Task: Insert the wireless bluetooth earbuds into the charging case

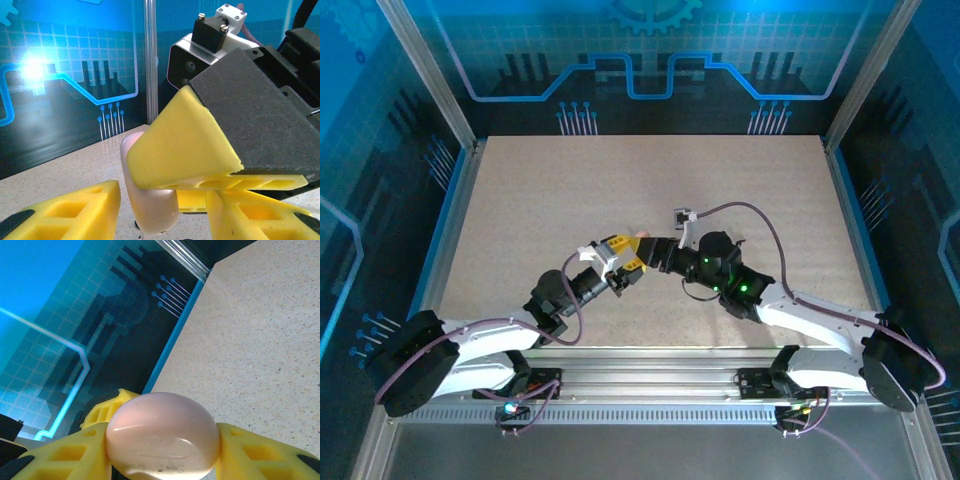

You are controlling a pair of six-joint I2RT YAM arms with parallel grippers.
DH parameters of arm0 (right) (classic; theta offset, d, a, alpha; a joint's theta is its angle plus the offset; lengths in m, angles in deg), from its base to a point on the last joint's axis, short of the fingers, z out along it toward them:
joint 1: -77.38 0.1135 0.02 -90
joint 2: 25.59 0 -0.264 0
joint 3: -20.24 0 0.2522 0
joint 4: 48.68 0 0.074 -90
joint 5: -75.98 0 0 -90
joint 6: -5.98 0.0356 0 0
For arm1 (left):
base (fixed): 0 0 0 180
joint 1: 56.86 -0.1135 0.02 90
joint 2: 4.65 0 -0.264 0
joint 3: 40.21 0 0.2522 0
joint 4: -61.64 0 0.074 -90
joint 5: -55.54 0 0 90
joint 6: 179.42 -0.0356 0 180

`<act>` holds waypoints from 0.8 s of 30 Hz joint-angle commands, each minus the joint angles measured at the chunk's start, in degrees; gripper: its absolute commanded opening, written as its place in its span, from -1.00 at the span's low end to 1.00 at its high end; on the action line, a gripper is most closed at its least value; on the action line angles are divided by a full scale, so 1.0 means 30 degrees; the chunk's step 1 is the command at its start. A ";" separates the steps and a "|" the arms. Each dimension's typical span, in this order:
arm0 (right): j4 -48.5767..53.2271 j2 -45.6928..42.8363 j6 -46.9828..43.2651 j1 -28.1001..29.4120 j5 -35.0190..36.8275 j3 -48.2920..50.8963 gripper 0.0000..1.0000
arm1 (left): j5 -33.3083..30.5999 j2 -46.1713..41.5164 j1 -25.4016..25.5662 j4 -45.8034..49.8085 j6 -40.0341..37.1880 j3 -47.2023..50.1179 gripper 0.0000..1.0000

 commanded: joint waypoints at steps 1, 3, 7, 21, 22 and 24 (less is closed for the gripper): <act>-0.0608 -0.0017 0.0221 0.0292 -0.0332 -0.0561 -0.03 | -0.0316 -0.0069 0.0187 -0.0937 -0.0705 0.0347 -0.04; -0.0583 -0.0002 0.0259 0.0292 -0.0491 -0.0604 -0.03 | -0.0398 -0.0221 0.0186 -0.0805 -0.0786 0.0356 -0.15; -0.0621 -0.0062 0.0379 0.0293 -0.0638 -0.0569 -0.03 | -0.0354 -0.0479 0.0188 -0.0660 -0.0918 0.0359 -0.30; 0.3400 -0.2312 -0.4629 -0.1645 -0.1920 -0.1398 0.37 | 0.1259 -0.2632 0.0175 0.2623 -0.0745 0.0157 -0.61; 0.3941 -0.2530 -0.5421 -0.1951 -0.2392 -0.1443 0.39 | 0.1233 -0.2836 0.0149 0.2719 -0.0718 0.0225 -0.62; 0.4423 -0.2917 -0.7147 -0.2785 -0.4109 -0.1493 0.35 | 0.1228 -0.3213 0.0099 0.2666 -0.0643 0.0459 -0.63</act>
